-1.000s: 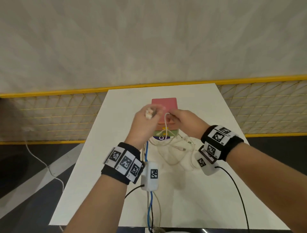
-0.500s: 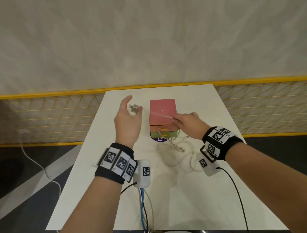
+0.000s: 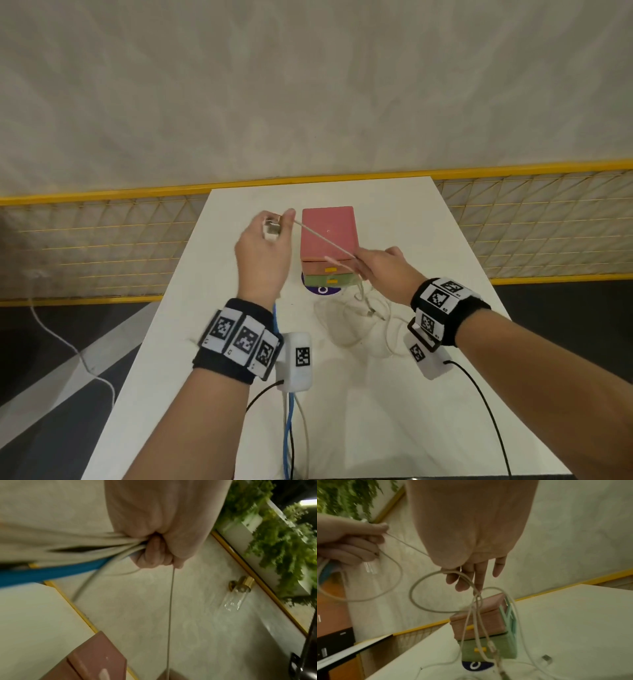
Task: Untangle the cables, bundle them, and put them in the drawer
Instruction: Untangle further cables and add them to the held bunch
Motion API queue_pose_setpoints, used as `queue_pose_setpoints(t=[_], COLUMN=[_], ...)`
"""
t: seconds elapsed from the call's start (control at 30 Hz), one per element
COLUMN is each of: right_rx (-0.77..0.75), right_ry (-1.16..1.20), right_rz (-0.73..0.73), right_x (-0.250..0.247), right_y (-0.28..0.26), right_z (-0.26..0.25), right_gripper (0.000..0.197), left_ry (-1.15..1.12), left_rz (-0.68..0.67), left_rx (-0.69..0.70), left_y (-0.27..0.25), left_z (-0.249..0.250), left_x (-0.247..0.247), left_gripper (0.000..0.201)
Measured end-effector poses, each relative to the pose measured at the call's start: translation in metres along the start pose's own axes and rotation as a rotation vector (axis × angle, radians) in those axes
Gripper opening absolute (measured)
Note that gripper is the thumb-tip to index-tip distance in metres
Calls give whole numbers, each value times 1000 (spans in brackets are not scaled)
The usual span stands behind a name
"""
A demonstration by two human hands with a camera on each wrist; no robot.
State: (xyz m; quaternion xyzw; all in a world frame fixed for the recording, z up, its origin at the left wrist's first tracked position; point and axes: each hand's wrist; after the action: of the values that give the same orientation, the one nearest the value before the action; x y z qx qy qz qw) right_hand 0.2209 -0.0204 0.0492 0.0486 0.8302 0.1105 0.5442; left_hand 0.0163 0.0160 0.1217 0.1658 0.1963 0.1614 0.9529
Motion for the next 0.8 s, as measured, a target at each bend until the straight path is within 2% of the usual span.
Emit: queue_pose_setpoints(t=[0.07, 0.17, 0.23, 0.3, 0.4, 0.47, 0.53, 0.6, 0.7, 0.8], right_rx=[10, -18, -71, -122, -119, -91, -97, -150, -203, -164], right_ry=[15, 58, 58, 50, 6, 8, 40, 58, 50, 39], right_rz=[0, 47, 105, 165, 176, 153, 134, 157, 203, 161], right_x=[0, -7, -14, -19, -23, -23, -23, -22, -22, -20], right_y=[-6, -3, 2, 5, 7, 8, 8, 7, 6, 6], right_z=[4, -9, -20, -29, -33, -31, -32, -35, -36, -26], right_gripper=[22, 23, 25, 26, 28, 28, 26, 25, 21, 18], left_ry=[-43, -51, 30, 54, 18, 74, 171, 253, 249, 232], left_rz=[-19, -244, -383, -397, -343, -387, -456, -470, -433, -261], left_rx=[-15, 78, 138, 159, 252, 330, 343, 285, 225, 283], left_y=[2, -10, -19, -24, -27, -26, -24, -19, -16, -11], left_z=[2, 1, 0, 0, 1, 0, -3, -9, -16, -17], left_x=[-4, 3, 12, 16, 12, 11, 14, 18, 18, 11], left_gripper=[20, 55, 71, 86, 99, 93, 63, 31, 30, 28])
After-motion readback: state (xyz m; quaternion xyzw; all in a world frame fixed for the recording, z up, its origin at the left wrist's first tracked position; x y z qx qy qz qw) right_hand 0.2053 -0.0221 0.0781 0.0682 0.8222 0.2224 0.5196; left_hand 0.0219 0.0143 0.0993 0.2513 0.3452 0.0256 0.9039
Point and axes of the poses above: each hand's wrist, its own y-axis towards the middle knuckle, its own x-axis out of the palm, z = x × y, and after that the axes turned 12 degrees about z, right-handed
